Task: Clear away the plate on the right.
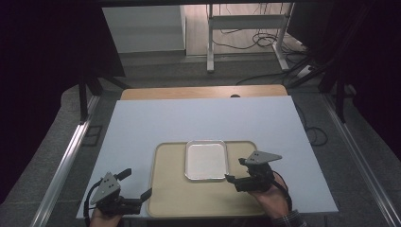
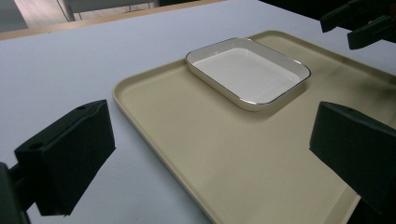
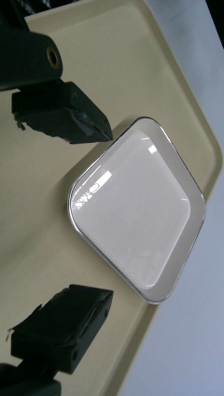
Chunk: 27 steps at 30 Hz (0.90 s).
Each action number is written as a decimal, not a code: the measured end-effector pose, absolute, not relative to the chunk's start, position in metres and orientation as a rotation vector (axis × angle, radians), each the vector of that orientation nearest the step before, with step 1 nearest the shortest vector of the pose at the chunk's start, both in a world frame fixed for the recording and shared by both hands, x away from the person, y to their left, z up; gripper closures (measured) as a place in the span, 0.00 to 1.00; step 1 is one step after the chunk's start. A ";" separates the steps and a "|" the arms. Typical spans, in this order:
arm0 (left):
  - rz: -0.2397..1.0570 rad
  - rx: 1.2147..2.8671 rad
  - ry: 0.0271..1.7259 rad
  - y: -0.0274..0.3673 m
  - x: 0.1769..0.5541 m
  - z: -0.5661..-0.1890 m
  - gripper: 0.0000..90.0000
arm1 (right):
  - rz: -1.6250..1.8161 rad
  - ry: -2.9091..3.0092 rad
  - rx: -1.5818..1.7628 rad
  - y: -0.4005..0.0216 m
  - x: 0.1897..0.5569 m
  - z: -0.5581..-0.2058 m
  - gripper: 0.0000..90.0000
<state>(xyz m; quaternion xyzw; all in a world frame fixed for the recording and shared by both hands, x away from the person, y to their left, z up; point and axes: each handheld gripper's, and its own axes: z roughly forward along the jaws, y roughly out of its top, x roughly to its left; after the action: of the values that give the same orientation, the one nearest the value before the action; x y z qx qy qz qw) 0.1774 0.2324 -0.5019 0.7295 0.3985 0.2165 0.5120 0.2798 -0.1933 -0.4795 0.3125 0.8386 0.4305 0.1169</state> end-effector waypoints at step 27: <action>0.520 1.758 0.967 0.232 0.178 -0.502 0.00 | 1.379 2.306 0.884 -0.239 0.255 -0.457 0.00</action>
<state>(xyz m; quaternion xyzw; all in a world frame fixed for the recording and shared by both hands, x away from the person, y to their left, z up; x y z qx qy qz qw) 0.1781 0.2322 -0.5021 0.7301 0.4013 0.2158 0.5093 0.2549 -0.2385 -0.4569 0.3088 0.8052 0.4816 0.1561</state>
